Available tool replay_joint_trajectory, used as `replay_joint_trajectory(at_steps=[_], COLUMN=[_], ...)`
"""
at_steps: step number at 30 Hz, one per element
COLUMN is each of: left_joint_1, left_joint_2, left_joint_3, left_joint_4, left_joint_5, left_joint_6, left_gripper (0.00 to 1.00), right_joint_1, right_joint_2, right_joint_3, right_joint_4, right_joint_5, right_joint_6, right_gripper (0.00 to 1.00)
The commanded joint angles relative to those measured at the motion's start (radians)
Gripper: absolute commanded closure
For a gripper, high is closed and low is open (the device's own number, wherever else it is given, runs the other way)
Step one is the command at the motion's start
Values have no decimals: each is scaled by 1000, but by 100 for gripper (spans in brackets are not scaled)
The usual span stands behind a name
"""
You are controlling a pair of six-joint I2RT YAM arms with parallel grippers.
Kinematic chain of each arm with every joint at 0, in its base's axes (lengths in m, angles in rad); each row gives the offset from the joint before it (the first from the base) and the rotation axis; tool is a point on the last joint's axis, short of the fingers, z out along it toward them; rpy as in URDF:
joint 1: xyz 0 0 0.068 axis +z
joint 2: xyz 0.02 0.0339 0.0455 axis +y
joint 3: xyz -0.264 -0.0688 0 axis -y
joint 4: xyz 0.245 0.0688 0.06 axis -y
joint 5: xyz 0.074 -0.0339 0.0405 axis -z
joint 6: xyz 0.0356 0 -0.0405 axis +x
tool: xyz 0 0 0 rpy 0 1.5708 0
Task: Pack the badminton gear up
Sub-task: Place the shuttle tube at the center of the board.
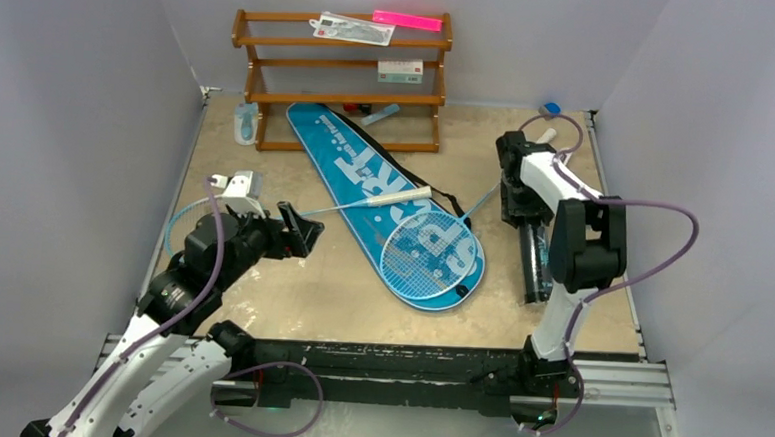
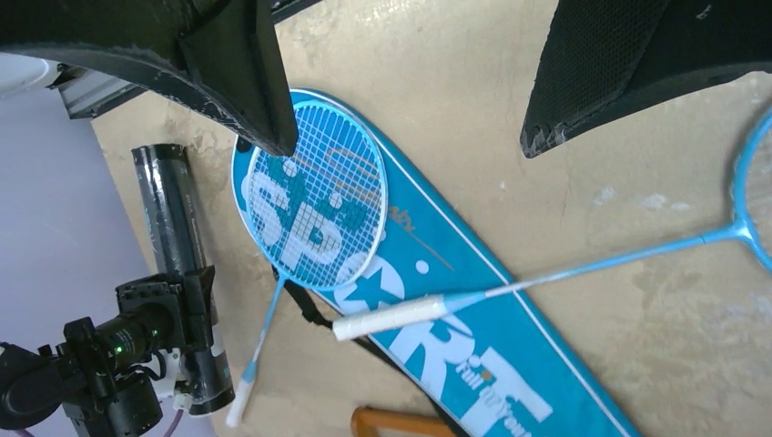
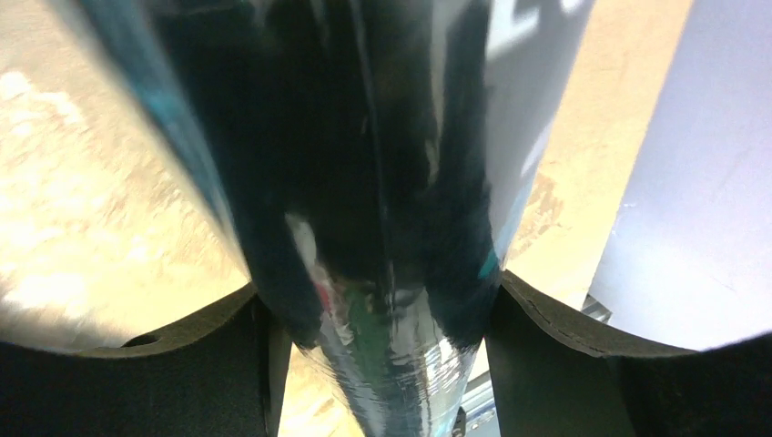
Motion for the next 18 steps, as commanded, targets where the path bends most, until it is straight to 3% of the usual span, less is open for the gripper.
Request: replay_joint_trajectory(at_steps=[1,3,4,9,14,15,18], left_joint_1=[3,2,3,2,2,3,3], left_joint_2=[41,58,66,98,68,54,46], left_joint_3=[-48,-70,-86,-112,-164,-179,-216], left_joint_4=[50,53,53,26,8,13,25], left_joint_5=[3,-2,-4,-15,-96,-110,-157], left_joint_6=[-147,-194,-211,-246,-331,-355,-423], left_gripper=[8,8,8,8,7,7,8], right_joint_1=[-73,-104,-108,-89,55,92,187], right_joint_2=[42,37,30,-88,-203,-213,-221], right_joint_3=[-52,-62,-65,-28,62,78,70], right_joint_4=[23,37,43,57,129,146,301], right_joint_5=[23,15,11,18,-83,-132,-408], right_joint_6=[60,80,93,96,-26,-54,-194], right_gripper=[26,3,1,1,1,1,14])
